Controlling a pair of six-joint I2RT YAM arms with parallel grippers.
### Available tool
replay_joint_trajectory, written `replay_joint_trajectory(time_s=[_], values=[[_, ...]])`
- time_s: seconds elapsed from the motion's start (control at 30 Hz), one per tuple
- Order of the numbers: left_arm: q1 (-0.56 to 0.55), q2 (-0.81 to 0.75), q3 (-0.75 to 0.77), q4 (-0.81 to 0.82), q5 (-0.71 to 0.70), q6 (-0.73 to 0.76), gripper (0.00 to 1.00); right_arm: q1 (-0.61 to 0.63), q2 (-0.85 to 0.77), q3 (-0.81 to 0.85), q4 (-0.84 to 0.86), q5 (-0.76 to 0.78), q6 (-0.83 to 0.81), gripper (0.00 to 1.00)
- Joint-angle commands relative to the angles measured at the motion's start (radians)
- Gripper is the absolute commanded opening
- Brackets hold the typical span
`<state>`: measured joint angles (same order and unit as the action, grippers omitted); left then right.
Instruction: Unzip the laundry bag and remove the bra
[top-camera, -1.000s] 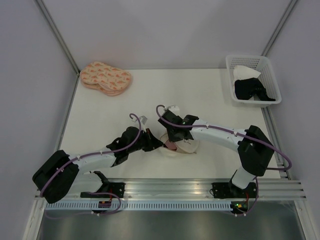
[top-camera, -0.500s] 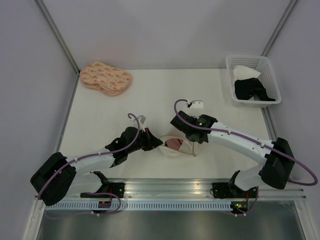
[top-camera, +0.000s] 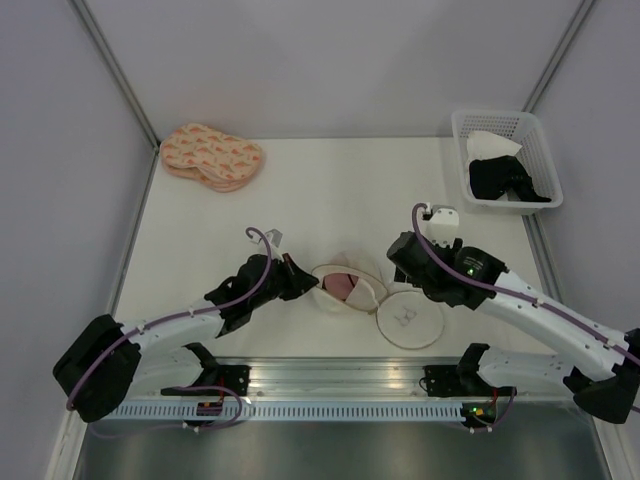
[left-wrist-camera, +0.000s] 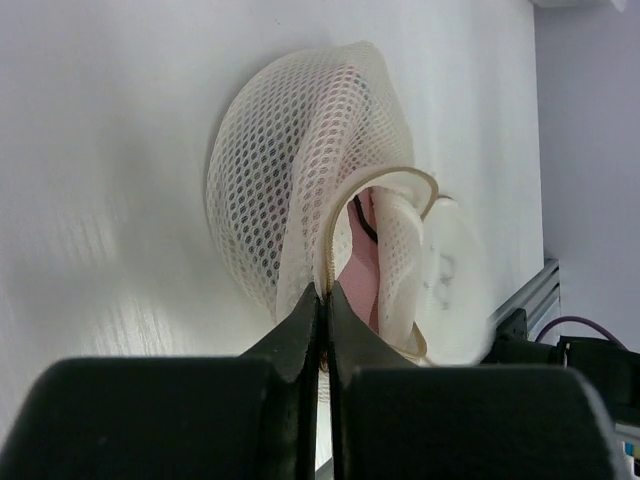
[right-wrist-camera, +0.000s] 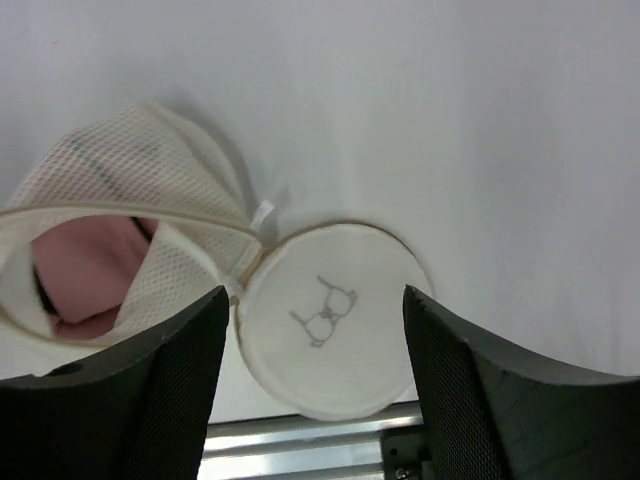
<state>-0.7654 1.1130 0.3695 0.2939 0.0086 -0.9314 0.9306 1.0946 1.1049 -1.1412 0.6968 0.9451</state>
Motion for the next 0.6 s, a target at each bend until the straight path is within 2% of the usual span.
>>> replay_joint_trajectory(time_s=[0.0, 0.1, 0.2, 0.57], values=[[-0.002, 0.033, 0.002, 0.039, 0.03, -0.038, 0.02, 0.007, -0.018, -0.049, 0.179, -0.204, -0.165, 0.76], [-0.002, 0.036, -0.007, 0.031, 0.031, -0.041, 0.02, 0.008, -0.001, -0.095, 0.366, -0.34, -0.224, 0.74], [-0.003, 0.028, -0.012, 0.014, 0.022, -0.041, 0.02, 0.013, 0.04, -0.125, 0.48, -0.436, -0.259, 0.71], [-0.005, 0.041, -0.03, 0.028, 0.025, -0.052, 0.02, 0.025, 0.29, -0.135, 0.748, -0.569, -0.324, 0.68]])
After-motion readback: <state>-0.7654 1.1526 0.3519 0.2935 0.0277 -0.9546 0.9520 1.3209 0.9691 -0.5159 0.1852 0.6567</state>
